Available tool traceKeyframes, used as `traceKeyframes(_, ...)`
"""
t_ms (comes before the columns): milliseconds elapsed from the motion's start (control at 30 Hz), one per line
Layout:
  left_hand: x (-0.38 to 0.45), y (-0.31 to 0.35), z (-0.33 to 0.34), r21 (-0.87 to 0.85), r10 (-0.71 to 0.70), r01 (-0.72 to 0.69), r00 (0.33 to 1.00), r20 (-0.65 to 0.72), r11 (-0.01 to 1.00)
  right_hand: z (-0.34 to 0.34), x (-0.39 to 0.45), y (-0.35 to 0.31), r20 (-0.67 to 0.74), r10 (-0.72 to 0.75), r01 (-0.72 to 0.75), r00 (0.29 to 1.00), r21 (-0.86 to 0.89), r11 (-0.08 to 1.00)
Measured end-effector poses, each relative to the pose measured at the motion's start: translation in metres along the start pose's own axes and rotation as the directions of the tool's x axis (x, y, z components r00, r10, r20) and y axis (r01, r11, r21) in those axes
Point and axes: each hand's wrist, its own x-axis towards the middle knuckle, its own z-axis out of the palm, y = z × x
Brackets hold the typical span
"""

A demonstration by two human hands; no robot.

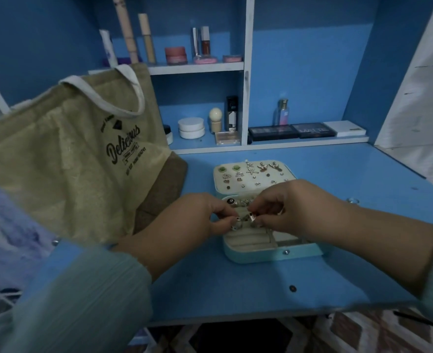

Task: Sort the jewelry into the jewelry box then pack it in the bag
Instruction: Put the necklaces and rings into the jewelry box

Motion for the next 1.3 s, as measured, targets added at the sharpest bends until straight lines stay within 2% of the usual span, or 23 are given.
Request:
traceKeyframes(233, 0.0032, 0.0059, -0.0035, 0.143, 0.03, -0.038, 0.998, 0.059, 0.989, 0.0012, -0.0004, -0.002, -0.015, 0.015, -0.015, 1.0, -0.033, 0.999)
traceKeyframes(467, 0.0019, 0.0054, -0.0053, 0.188, -0.001, -0.012, 0.998, 0.07, 0.982, 0.0006, -0.0014, -0.0027, -0.016, 0.022, -0.022, 1.0, 0.018, 1.0)
traceKeyframes(933, -0.0017, 0.0056, -0.0034, 0.141, 0.044, -0.052, 0.997, 0.062, 0.989, -0.0029, -0.005, -0.0056, 0.048, 0.019, -0.02, 0.999, 0.03, 0.999)
traceKeyframes(1300, 0.0012, 0.0024, -0.0025, 0.179, 0.106, -0.128, 0.986, 0.129, 0.976, 0.0004, -0.0004, -0.0071, 0.108, 0.072, -0.069, 0.992, -0.026, 0.997)
